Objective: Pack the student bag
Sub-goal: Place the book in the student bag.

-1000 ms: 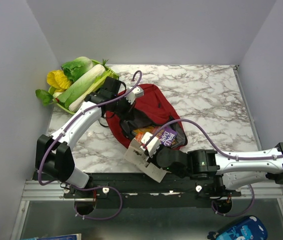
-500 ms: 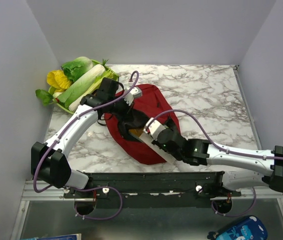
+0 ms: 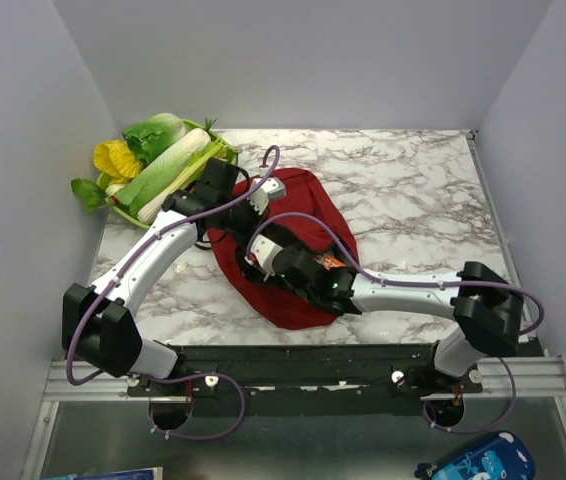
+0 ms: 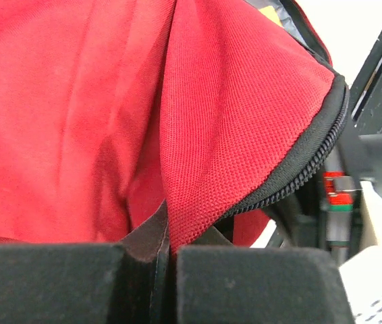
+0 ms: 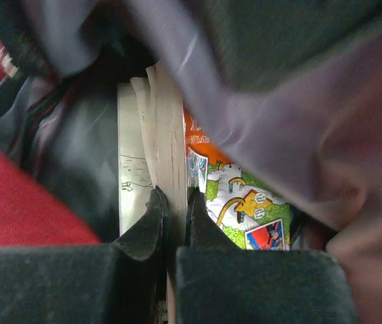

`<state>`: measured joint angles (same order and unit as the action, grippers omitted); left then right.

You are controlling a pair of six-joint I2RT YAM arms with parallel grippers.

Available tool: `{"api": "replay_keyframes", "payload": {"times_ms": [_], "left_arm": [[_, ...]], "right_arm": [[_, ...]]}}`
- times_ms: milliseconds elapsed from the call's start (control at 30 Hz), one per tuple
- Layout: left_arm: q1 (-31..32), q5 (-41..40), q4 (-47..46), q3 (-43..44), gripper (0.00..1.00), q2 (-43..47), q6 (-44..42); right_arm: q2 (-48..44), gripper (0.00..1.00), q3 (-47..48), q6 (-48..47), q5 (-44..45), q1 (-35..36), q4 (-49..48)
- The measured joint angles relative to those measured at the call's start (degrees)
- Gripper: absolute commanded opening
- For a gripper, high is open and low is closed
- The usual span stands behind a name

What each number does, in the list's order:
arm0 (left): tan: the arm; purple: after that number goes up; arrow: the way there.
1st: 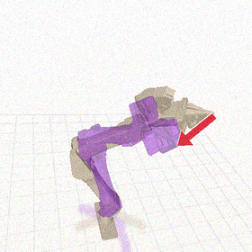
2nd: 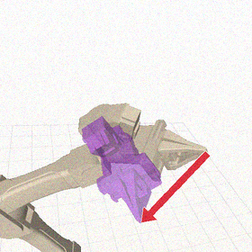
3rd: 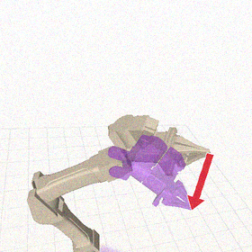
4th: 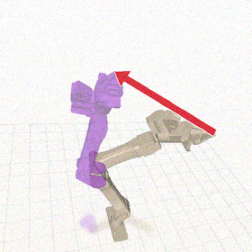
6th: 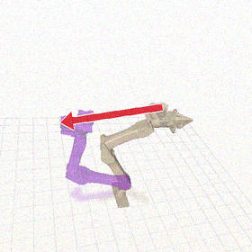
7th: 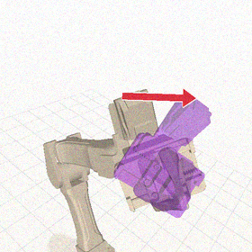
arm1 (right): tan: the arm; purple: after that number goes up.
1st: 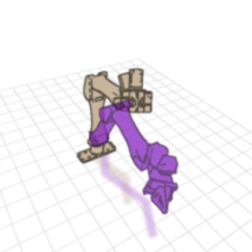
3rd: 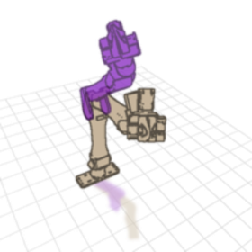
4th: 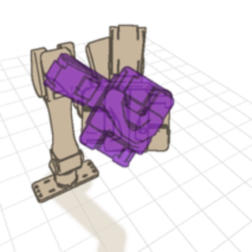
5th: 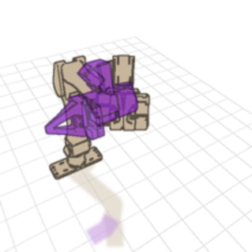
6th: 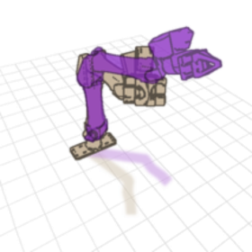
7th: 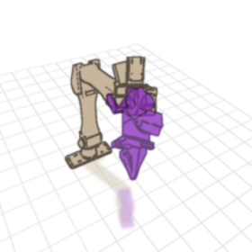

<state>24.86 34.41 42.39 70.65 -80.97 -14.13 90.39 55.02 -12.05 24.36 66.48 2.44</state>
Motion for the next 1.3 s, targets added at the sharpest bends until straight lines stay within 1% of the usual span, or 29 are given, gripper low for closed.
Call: {"api": "replay_keyframes", "payload": {"times_ms": [33,67,133,167,200,233,267,367,433,467,533,567,633,667,700,733,767,867,933,1067,1167,1300], "left_arm": [[0.0,0.1,0.2,0.0,0.02,0.0,0.0],[0.0,0.2,0.3,0.0,0.02,0.1,0.0],[-0.7,-0.5,-0.4,0.0,0.02,0.3,-0.1],[-1.3,-0.9,-0.7,0.0,0.02,0.3,-0.1],[-2.0,-1.3,-0.8,0.1,0.02,0.3,-0.3],[-2.5,-1.7,-1.0,0.1,0.02,0.4,-0.2],[-2.8,-2.1,-1.3,0.2,0.02,0.4,-0.1],[-2.6,-2.3,-2.2,0.2,0.02,0.5,0.5],[-1.9,-2.1,-1.8,0.2,0.02,0.5,0.5],[-1.2,-1.7,-1.4,0.2,0.02,0.5,0.5],[-0.3,-1.1,-0.7,0.1,0.02,0.5,0.5],[0.2,-0.7,-0.5,0.1,0.02,0.5,0.5],[0.6,-0.4,-0.2,0.1,0.02,0.5,0.5],[0.6,-0.3,-0.2,0.1,0.02,0.5,0.5],[0.7,-0.3,-0.2,0.1,0.02,0.5,0.6],[0.8,-0.2,-0.2,0.1,0.02,0.5,0.7],[0.9,-0.2,-0.2,0.1,0.02,0.5,0.8],[1.4,-0.2,-0.2,0.2,0.01,0.5,1.1],[2.3,-0.2,0.5,0.7,0.02,0.5,1.4],[3.9,-0.2,1.0,2.0,0.02,0.7,1.4],[5.1,-0.3,1.6,2.1,0.02,1.1,1.3],[6.6,-0.4,2.1,2.1,0.02,1.2,1.3]], "right_arm": [[1.2,0.07,0.9,-0.3,0.3,-0.5,-0.8],[2.7,0.29,2.5,-0.6,0.8,-1.2,-1.6],[4.8,0.55,4.5,-1.1,1.8,-1.7,-2.2],[5.9,0.81,5.8,-0.9,2.3,-1.8,-2.1],[6.8,0.9,6.9,-0.5,2.8,-1.8,-1.8],[7.6,0.93,7.9,0.3,3.2,-1.8,-1.6],[7.9,0.95,8.6,0.9,3.3,-1.9,-1.0],[6.9,0.95,8.8,3.5,3.1,-1.8,0.4],[4.5,0.91,8.2,6.3,3.0,-1.9,0.7],[2.4,0.82,7.7,8.0,2.9,-2.1,0.6],[-3.1,0.73,6.2,11.3,2.8,-2.5,0.4],[-6.3,0.58,5.2,13.0,2.8,-2.5,0.1],[-12.1,0.38,2.8,16.3,2.9,-2.8,0.0],[-14.6,0.25,1.3,18.0,3.0,-2.8,0.0],[-16.6,0.22,-0.4,19.7,3.1,-2.9,0.0],[-18.0,0.2,-2.2,21.2,3.2,-2.9,0.2],[-19.0,0.15,-4.3,22.8,3.4,-2.9,0.4],[-19.8,0.04,-10.8,26.8,3.7,-2.9,2.3],[-19.8,0.01,-14.5,28.8,4.1,-2.9,4.4],[-20.8,0.0,-18.9,32.2,4.9,-2.9,7.4],[-22.1,0.01,-20.5,33.9,5.2,-2.9,7.6],[-21.3,0.0,-21.3,35.5,5.3,-2.9,7.1]]}}
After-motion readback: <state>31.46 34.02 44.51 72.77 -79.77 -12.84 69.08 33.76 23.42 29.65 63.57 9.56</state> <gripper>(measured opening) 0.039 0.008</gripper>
